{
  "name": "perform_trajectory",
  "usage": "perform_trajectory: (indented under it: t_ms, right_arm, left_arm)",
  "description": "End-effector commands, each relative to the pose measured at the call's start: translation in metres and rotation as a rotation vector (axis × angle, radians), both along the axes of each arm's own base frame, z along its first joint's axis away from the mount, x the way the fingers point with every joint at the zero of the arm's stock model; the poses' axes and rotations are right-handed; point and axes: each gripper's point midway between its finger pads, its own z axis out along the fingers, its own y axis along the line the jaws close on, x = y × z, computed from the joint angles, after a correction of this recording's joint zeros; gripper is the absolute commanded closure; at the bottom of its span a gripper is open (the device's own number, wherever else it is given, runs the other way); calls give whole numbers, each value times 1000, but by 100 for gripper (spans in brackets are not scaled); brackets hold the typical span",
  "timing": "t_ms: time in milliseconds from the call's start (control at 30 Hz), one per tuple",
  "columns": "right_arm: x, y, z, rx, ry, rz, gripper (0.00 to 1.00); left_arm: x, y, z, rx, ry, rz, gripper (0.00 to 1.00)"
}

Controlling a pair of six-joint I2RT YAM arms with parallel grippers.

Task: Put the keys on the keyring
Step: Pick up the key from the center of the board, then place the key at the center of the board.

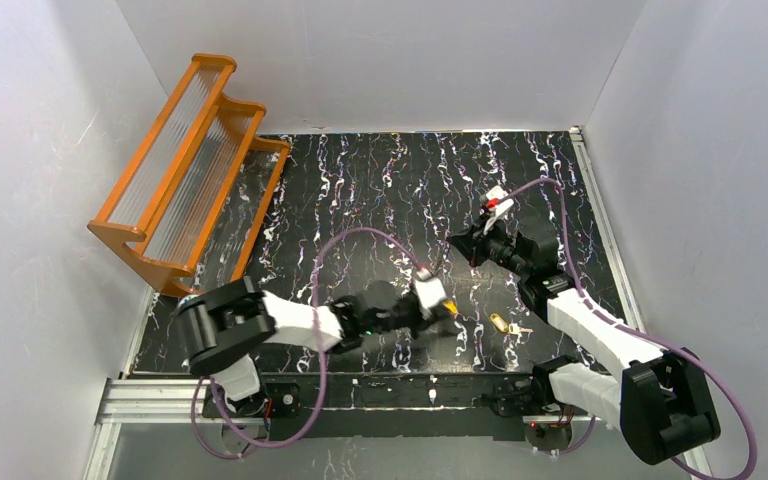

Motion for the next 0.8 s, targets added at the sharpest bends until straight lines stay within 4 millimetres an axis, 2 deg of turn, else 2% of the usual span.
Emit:
perform_trajectory:
  t_ms: [0, 33, 67, 200, 300, 467, 633, 767]
  right_arm:
    - [6, 14, 42, -9, -118, 103, 99]
    - [5, 16, 42, -12, -116, 125, 99]
    - [4, 20, 47, -18, -124, 156, 99]
    - [-3, 31, 51, -47, -127, 261, 99]
    - [-12, 41, 49, -60, -116, 340, 99]
    - [-34, 58, 44, -81, -116, 477, 99]
    - [-64, 67, 36, -81, -150, 614, 99]
    - [-75, 69, 31, -82, -151, 657, 99]
  left_arm:
    - [26, 54, 36, -77, 74, 81, 100]
    - [34, 68, 31, -51, 82, 115, 100]
    - [40, 82, 42, -59, 70, 145, 100]
    - [67, 134, 49, 17, 24, 304, 100]
    - [79, 160, 57, 54, -11, 378, 100]
    - [84, 172, 66, 97, -66, 391, 100]
    - [76, 164, 75, 137, -173, 254, 100]
    - [73, 164, 67, 228, -206, 180, 100]
